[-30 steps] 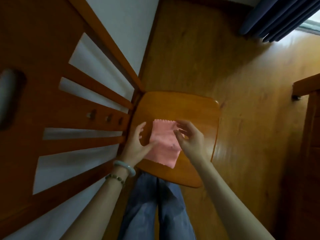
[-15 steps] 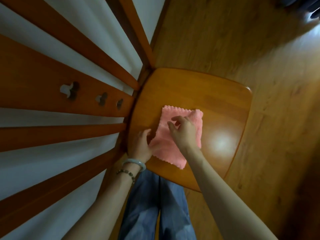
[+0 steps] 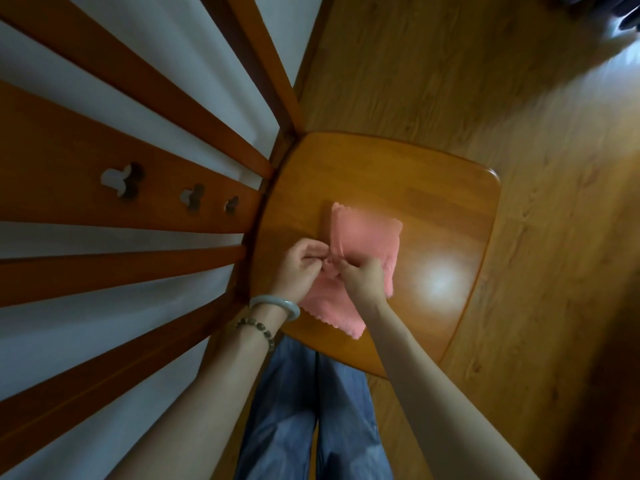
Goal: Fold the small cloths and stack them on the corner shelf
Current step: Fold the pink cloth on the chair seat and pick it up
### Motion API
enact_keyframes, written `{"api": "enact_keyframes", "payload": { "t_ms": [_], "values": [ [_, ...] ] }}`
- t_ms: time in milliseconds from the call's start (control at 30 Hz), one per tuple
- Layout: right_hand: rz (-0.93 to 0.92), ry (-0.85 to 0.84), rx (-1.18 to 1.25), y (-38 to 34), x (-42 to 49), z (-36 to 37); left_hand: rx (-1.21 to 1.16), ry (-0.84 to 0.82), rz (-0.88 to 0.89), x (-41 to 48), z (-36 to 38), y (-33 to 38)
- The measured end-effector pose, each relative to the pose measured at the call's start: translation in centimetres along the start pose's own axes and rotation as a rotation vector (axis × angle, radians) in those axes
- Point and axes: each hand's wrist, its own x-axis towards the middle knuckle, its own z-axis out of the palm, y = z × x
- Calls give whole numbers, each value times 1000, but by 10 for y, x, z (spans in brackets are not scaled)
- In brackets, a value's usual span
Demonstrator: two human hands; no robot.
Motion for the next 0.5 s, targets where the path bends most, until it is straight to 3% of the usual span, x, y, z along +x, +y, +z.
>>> {"api": "enact_keyframes", "payload": {
  "t_ms": [100, 167, 233, 500],
  "values": [
    [8, -68, 189, 2, -4, -8, -116, 130, -102, 1, 5, 1],
    [17, -124, 315, 3, -6, -13, -120, 80, -119, -1, 7, 4],
    [13, -159, 426, 3, -8, -17, -69, 21, -75, -5, 10, 7],
    [32, -134, 564, 1, -24, -42, 228, 86, 60, -7, 2, 20]
  ]
}}
